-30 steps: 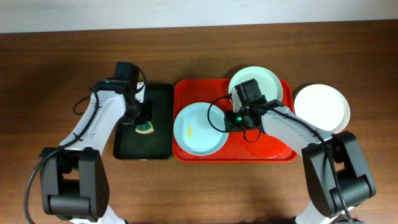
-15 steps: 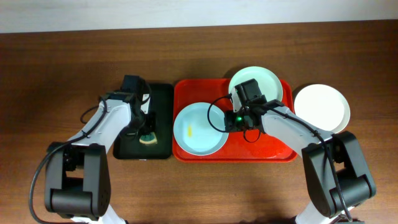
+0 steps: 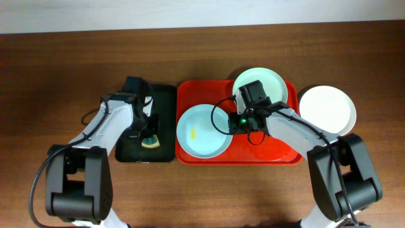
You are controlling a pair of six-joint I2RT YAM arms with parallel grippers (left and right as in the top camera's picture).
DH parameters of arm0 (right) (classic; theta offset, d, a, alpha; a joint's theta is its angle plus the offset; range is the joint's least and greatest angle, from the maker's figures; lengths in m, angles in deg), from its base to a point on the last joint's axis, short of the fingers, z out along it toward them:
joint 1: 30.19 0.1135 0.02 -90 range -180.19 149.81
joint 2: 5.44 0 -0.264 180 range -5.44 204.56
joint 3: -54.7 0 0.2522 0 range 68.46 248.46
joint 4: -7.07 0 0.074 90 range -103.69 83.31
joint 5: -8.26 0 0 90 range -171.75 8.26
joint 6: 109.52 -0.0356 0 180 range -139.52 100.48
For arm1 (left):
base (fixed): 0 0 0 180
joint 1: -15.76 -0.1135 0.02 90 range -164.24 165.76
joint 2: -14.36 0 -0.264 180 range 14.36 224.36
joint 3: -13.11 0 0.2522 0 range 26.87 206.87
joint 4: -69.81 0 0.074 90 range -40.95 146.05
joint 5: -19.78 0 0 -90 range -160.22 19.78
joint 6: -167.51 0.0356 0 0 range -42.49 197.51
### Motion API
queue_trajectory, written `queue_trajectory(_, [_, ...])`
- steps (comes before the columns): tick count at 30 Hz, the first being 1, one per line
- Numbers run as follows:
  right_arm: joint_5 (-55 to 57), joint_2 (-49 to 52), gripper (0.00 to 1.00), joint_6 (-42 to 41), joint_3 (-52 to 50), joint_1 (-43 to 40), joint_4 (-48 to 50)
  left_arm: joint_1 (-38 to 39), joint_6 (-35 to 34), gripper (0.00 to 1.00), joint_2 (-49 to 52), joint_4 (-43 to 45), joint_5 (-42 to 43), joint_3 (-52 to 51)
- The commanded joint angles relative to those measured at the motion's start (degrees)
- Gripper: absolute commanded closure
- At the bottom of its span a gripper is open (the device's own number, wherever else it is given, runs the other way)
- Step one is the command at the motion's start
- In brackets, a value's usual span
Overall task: Clean dirty plates on tray and stack at the side
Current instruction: 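Carry the sponge over the pale green plate with left gripper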
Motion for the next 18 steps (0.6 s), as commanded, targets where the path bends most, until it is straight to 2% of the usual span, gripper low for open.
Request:
queue_trajectory(1, [-0.5, 0.9, 0.95, 0.4, -0.4, -0.1, 0.3, 0.0, 0.1, 1.0, 0.6, -4.0, 0.6, 8.7])
queue_trajectory(13, [-0.5, 0.9, 0.91, 0.4, -0.4, -0.1, 0.3, 0.0, 0.1, 1.0, 1.7, -5.0, 0.7, 9.2])
queue_trajectory(18, [-0.5, 0.9, 0.85, 0.4, -0.4, -0.1, 0.3, 0.8, 0.1, 1.0, 3.8, -5.4, 0.7, 8.8])
